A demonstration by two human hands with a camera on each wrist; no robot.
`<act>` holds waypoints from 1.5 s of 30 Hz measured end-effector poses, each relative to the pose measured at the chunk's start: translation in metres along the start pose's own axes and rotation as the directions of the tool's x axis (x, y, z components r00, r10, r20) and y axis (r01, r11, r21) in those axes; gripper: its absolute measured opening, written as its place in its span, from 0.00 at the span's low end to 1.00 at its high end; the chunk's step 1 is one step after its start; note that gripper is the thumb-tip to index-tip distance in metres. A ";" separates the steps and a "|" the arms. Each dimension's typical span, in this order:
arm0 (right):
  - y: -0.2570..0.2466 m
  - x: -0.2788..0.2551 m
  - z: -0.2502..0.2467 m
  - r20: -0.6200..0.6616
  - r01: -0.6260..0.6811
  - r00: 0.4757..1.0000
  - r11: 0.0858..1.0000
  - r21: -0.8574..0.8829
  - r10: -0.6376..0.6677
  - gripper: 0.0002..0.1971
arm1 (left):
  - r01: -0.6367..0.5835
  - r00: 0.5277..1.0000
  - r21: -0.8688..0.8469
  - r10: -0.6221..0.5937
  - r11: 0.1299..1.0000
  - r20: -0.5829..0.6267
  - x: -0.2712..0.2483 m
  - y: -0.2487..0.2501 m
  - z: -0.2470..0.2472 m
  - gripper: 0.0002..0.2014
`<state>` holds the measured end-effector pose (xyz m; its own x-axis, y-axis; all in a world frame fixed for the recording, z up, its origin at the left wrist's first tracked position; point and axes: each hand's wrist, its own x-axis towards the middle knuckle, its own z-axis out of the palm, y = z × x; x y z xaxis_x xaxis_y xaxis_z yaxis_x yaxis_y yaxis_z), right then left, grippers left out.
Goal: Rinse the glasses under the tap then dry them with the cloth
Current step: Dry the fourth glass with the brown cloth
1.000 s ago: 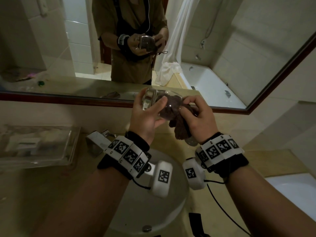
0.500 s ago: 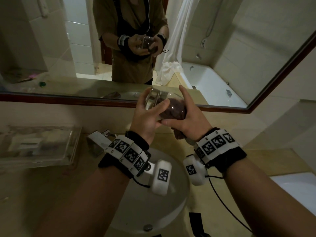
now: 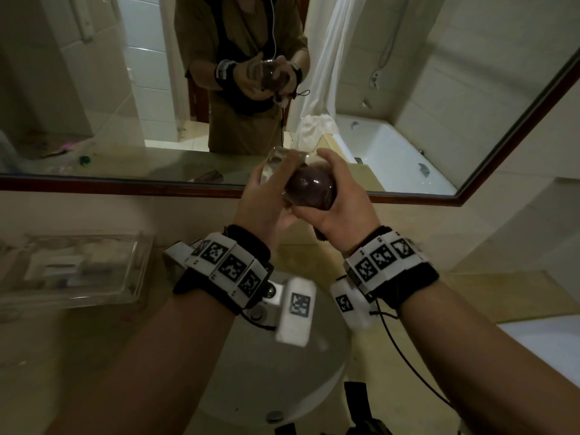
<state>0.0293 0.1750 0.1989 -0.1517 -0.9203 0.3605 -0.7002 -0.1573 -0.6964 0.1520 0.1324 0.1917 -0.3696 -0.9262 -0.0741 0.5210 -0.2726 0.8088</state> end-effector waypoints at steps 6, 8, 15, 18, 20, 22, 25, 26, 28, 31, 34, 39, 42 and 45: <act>-0.010 0.003 -0.011 0.022 -0.023 1.000 0.998 0.066 0.022 0.50 | -0.107 0.993 0.027 0.108 0.994 -0.056 0.000 0.007 0.010 0.19; -0.011 0.005 -0.016 0.068 -0.094 0.994 0.973 0.211 0.081 0.50 | -0.126 0.991 0.043 0.127 0.991 -0.036 0.001 0.007 0.012 0.18; -0.017 0.008 -0.034 0.126 -0.186 0.980 0.937 0.297 0.154 0.41 | -0.154 0.988 0.056 0.152 0.987 0.025 -0.004 0.014 0.026 0.25; -0.018 0.004 -0.035 -0.035 0.036 0.999 0.999 0.017 -0.036 0.41 | -0.172 0.985 0.013 0.172 0.985 0.002 -0.007 0.015 0.037 0.33; -0.018 0.000 -0.035 -0.084 0.097 0.992 0.995 0.016 -0.095 0.43 | -0.196 0.981 0.018 0.196 0.980 0.007 -0.008 0.016 0.042 0.31; -0.015 0.000 -0.039 -0.073 0.086 0.994 0.993 0.087 -0.080 0.46 | -0.217 0.976 0.064 0.218 0.974 -0.016 -0.009 0.018 0.048 0.27; -0.007 0.009 -0.055 0.099 -0.059 0.995 0.889 0.454 0.015 0.43 | -0.231 0.971 0.131 0.237 0.964 -0.027 -0.009 0.021 0.059 0.22; -0.003 0.013 -0.062 0.193 -0.140 0.981 0.807 0.574 0.033 0.39 | -0.236 0.970 0.147 0.241 0.961 -0.016 -0.008 0.020 0.062 0.21; 0.009 0.021 -0.074 0.315 -0.237 0.949 0.723 0.649 0.027 0.38 | -0.228 0.973 0.169 0.229 0.959 0.011 -0.006 0.019 0.070 0.21; 0.016 0.018 -0.080 0.189 -0.120 0.982 0.841 0.528 0.022 0.40 | -0.170 0.985 0.191 0.175 0.967 -0.007 -0.002 0.012 0.081 0.26; 0.024 0.012 -0.076 -0.009 0.118 0.993 0.978 0.170 -0.118 0.41 | -0.125 0.991 0.173 0.132 0.977 -0.024 -0.002 0.001 0.094 0.31; 0.037 0.007 -0.079 0.036 0.091 0.994 0.944 0.318 -0.108 0.44 | -0.197 0.965 0.228 0.229 0.953 -0.126 -0.001 -0.010 0.103 0.37; 0.044 0.011 -0.088 0.340 -0.266 0.940 0.667 0.696 0.020 0.39 | -0.203 0.955 0.285 0.253 0.937 -0.154 -0.003 -0.013 0.104 0.31; 0.048 0.014 -0.093 0.391 -0.290 0.921 0.656 0.696 -0.007 0.36 | -0.191 0.951 0.285 0.250 0.939 -0.185 -0.010 -0.016 0.106 0.27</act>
<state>-0.0711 0.1883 0.2280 0.1380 -0.9859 0.0945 0.0703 -0.0854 -0.9939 0.0660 0.1737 0.2411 -0.0792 -0.9966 0.0238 0.3407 -0.0046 0.9402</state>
